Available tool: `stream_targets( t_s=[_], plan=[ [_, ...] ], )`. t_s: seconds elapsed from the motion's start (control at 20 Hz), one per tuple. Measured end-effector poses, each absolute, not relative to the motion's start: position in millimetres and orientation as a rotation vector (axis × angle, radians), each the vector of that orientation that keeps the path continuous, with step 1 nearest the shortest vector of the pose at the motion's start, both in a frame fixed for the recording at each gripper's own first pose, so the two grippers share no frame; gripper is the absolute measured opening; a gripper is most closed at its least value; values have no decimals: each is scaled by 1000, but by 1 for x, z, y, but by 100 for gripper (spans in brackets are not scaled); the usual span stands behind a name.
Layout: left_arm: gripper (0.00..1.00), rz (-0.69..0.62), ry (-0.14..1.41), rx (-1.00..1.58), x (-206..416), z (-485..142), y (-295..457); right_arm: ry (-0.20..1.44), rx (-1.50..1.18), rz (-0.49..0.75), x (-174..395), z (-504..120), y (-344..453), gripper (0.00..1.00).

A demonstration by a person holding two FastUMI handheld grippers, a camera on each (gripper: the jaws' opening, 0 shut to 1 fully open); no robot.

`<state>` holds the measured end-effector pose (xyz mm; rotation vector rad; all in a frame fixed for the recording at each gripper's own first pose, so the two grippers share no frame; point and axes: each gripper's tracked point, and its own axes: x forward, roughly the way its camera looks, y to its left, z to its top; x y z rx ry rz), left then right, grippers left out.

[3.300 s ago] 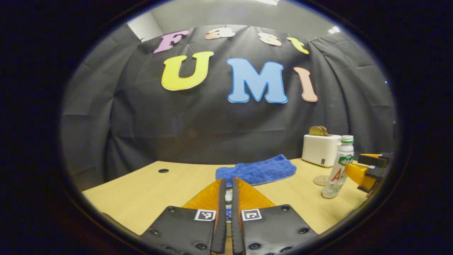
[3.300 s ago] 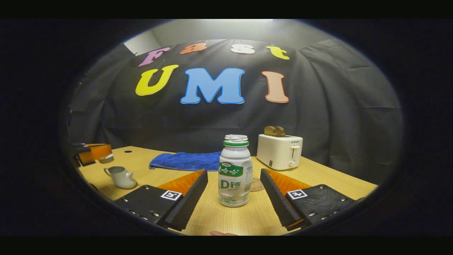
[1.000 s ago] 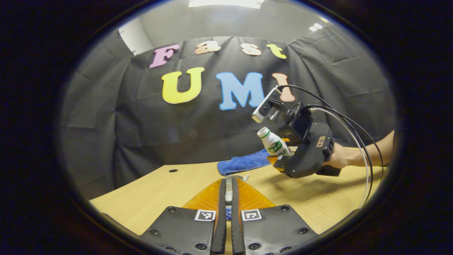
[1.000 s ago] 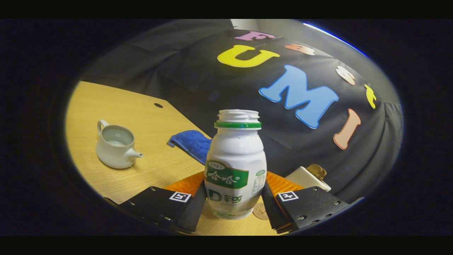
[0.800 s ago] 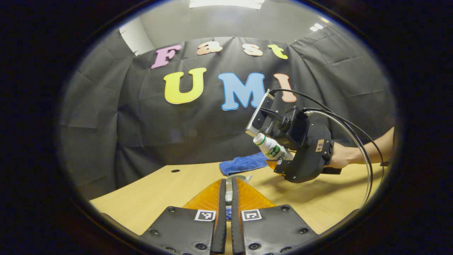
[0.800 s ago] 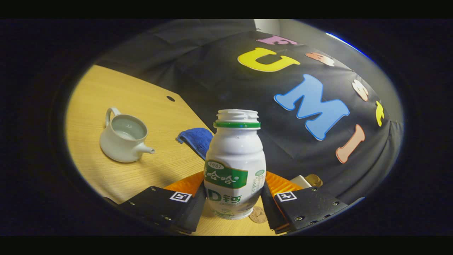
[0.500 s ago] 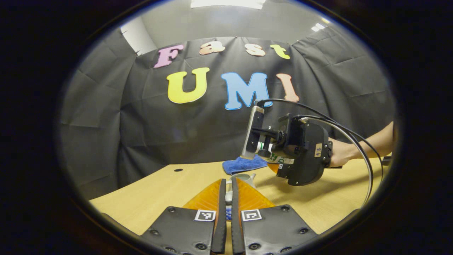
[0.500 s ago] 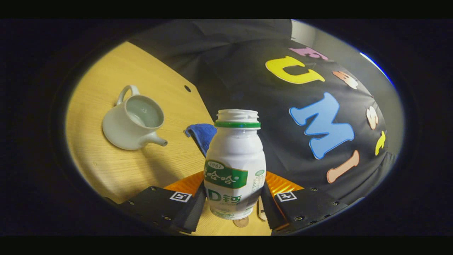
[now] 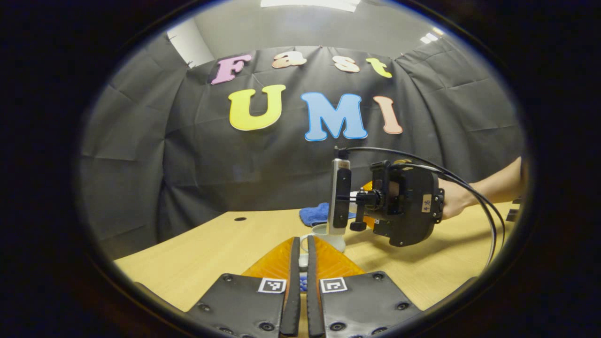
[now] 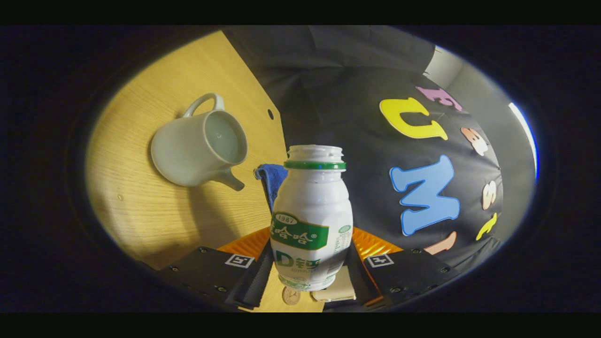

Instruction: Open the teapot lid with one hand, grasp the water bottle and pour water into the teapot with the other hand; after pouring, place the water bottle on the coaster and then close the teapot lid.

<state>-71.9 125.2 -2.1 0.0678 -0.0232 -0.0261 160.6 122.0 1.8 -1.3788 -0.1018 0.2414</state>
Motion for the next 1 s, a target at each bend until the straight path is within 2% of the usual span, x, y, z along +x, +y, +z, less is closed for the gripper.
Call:
stream_targets(
  t_s=[0.1, 0.15, 1.0],
  plan=[
    [16, -22, -20, 74, -73, -4, 128, -111, -1422, 250, 159, 2, 125, 72],
    [12, -20, -17, 75, -74, -4, 128, -114, -1437, 255, 159, 3, 125, 72],
    [13, 8, 10, 111, -76, -10, 133, -176, -1653, 254, 155, 7, 132, 72]
  ],
)
